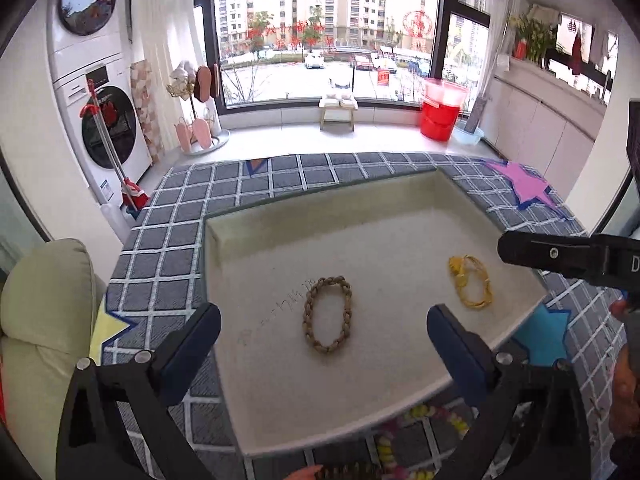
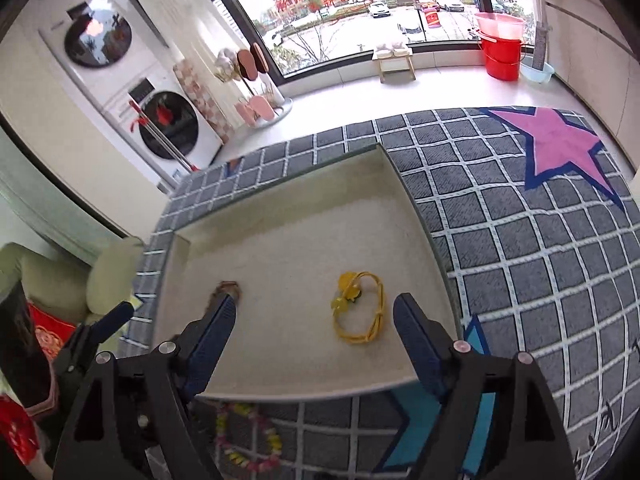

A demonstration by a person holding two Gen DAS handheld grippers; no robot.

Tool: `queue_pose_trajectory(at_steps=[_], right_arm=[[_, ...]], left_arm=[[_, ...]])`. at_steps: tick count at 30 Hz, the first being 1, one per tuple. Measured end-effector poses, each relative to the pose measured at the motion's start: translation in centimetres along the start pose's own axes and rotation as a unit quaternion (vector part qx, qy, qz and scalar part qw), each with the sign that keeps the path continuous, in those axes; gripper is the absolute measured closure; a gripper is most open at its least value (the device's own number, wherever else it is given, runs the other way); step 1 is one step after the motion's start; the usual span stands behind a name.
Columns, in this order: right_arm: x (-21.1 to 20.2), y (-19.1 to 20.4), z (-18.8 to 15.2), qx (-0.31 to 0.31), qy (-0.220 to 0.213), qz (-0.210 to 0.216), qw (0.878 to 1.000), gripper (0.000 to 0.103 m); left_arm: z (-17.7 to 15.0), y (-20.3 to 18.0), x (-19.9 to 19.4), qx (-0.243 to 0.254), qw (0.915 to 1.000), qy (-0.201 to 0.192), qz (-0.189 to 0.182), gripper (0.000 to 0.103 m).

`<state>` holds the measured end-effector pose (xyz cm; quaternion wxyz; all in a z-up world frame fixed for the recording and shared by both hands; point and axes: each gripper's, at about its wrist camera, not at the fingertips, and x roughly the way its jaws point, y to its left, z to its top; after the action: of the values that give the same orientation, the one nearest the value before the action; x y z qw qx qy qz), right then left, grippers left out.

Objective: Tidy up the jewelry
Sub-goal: 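Open both tools to drop the bracelet and hair tie into the tray, then grasp the silver hair clip with the left tool while the right tool grasps the green bracelet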

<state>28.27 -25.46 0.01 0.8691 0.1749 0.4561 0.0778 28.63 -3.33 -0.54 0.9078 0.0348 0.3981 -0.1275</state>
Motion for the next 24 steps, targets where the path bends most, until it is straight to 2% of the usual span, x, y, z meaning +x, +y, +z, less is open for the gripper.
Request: queue_pose_trajectory(at_steps=[2, 4, 10, 19, 24], right_arm=[[-1.1, 0.1, -0.4, 0.003, -0.008, 0.008, 1.000, 0.016], [-2.4, 0.2, -0.9, 0.000, -0.023, 0.007, 1.000, 0.001], [-5.8, 0.9, -2.9, -0.011, -0.056, 0.007, 0.998, 0.000], [-8.9, 1.4, -6.8, -0.028, -0.042, -0.003, 0.999, 0.000], [-9.9, 1.2, -9.4, -0.026, -0.025, 0.000, 0.999, 0.000]], left_arm=[[-0.3, 0.3, -1.1, -0.004, 1.0000, -0.001, -0.006, 0.000], [-0.7, 0.5, -2.2, -0.007, 0.9999, -0.006, -0.008, 0.000], [-3.3, 0.7, -5.2, 0.000, 0.9995, -0.003, -0.031, 0.000], [-7.7, 1.0, -8.2, -0.019, 0.9998, -0.001, 0.002, 0.000], [-9.8, 1.3, -8.2, -0.010, 0.9997, 0.023, 0.000, 0.000]])
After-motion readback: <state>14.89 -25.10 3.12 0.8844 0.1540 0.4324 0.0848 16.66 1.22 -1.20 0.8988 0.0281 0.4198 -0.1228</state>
